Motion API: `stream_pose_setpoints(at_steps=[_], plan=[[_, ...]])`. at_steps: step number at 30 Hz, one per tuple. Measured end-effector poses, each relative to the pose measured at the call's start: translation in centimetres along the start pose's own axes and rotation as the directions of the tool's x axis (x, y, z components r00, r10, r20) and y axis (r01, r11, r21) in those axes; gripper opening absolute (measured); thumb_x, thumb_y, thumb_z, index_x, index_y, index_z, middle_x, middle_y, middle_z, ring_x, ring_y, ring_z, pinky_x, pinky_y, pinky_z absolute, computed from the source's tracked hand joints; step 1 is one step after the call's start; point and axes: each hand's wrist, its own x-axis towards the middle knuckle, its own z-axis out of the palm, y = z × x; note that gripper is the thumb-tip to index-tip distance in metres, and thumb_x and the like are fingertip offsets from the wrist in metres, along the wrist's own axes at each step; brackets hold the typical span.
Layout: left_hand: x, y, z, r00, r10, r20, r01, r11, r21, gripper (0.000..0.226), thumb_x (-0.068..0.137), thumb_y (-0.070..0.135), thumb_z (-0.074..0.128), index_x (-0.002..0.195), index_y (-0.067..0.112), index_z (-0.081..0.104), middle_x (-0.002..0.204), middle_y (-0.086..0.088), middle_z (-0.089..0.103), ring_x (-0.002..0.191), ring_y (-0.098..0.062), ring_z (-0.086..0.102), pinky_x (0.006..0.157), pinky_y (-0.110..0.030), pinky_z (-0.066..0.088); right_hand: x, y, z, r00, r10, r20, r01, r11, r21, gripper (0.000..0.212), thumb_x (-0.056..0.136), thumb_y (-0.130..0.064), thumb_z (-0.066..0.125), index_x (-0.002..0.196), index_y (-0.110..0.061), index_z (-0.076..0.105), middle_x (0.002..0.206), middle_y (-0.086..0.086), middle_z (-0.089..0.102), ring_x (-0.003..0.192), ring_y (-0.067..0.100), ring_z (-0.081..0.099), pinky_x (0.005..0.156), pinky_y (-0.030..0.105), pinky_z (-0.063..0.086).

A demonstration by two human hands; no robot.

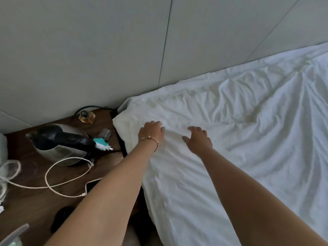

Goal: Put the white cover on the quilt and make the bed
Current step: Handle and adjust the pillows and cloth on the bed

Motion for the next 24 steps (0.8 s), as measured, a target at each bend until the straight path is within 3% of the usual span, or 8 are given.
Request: stream_pose_setpoints(at_steps=[5,7,10,12,15,18,21,24], plan=[[7.5,0.4,2.6,0.994,0.046,-0.101,-0.05,0.998,-0.029,0.053,0.092,0.056,0.05,0.124,0.015,0.05,0.127,-0.004,0.053,0.123,-0.025,0.045,0.107,-0.038,0.028,7.2,-1.1,0.2,0.992,-0.075,-0.098,0.059,0.986,-0.154,0.06,0.097,-0.053,0.046,0.149,-0.025,0.033,0.153,-0.001,0.036,0.14,0.024,0.03,0.11,0.039,0.028],[8.2,0.0,3.7,0.992,0.085,-0.098,-0.094,0.992,-0.088,0.05,0.089,0.06,0.053,0.113,0.017,0.056,0.116,-0.003,0.057,0.112,-0.025,0.051,0.097,-0.035,0.031,9.1,-1.5,1.2,0.986,-0.132,-0.098,0.122,0.987,-0.101,0.053,0.097,-0.05,0.047,0.144,-0.025,0.041,0.139,0.0,0.048,0.132,0.024,0.038,0.106,0.038,0.032],[8.3,-2.0,4.0,0.968,0.176,-0.176,-0.209,0.96,-0.189,0.031,0.091,0.046,0.059,0.098,0.017,0.066,0.101,-0.003,0.061,0.1,-0.025,0.057,0.084,-0.03,0.031,11.3,-2.0,1.4,0.96,-0.279,-0.037,0.28,0.96,0.027,0.025,0.094,-0.034,0.06,0.118,-0.025,0.064,0.105,-0.003,0.059,0.111,0.021,0.048,0.091,0.034,0.039],[8.4,-4.5,2.6,0.957,0.119,-0.263,-0.19,0.946,-0.263,0.026,0.089,0.042,0.064,0.09,0.016,0.066,0.094,-0.004,0.06,0.093,-0.026,0.057,0.078,-0.031,0.031,12.1,-1.5,0.6,0.939,-0.339,-0.046,0.338,0.941,-0.03,0.014,0.091,-0.033,0.066,0.102,-0.024,0.07,0.095,-0.004,0.062,0.101,0.021,0.054,0.088,0.034,0.039],[8.4,-8.6,0.8,0.96,0.027,-0.277,-0.092,0.97,-0.226,0.026,0.09,0.048,0.06,0.092,0.023,0.065,0.098,0.002,0.059,0.092,-0.022,0.058,0.068,-0.03,0.031,12.4,1.3,-1.3,0.961,-0.235,-0.143,0.22,0.969,-0.114,0.018,0.092,-0.041,0.062,0.093,-0.023,0.067,0.088,-0.003,0.066,0.092,0.024,0.06,0.089,0.034,0.037],[7.8,-10.9,0.3,0.955,0.042,-0.294,-0.093,0.983,-0.161,0.026,0.089,0.054,0.057,0.09,0.029,0.065,0.097,0.007,0.058,0.093,-0.017,0.06,0.063,-0.028,0.031,13.1,2.6,-2.1,0.97,-0.208,-0.125,0.172,0.953,-0.25,0.029,0.092,-0.05,0.057,0.095,-0.022,0.066,0.088,-0.004,0.06,0.098,0.023,0.056,0.094,0.034,0.028],[8.1,-11.3,0.1,0.942,0.021,-0.334,-0.073,0.987,-0.143,0.028,0.09,0.054,0.056,0.088,0.027,0.064,0.098,0.007,0.059,0.092,-0.018,0.059,0.06,-0.028,0.027,15.2,-0.7,-2.7,0.976,-0.132,-0.173,0.134,0.991,-0.001,0.036,0.083,-0.059,0.048,0.089,-0.027,0.063,0.093,-0.003,0.051,0.1,0.015,0.041,0.089,0.029,0.018],[9.2,-12.9,-1.4,0.918,-0.13,-0.374,0.041,0.971,-0.237,0.028,0.089,0.05,0.059,0.084,0.023,0.062,0.097,0.004,0.059,0.093,-0.023,0.058,0.061,-0.031,0.029,18.1,-5.0,-3.2,0.959,-0.179,-0.222,0.207,0.972,0.11,0.016,0.093,-0.041,0.059,0.087,-0.026,0.062,0.099,-0.001,0.053,0.107,0.016,0.041,0.091,0.03,0.018]])
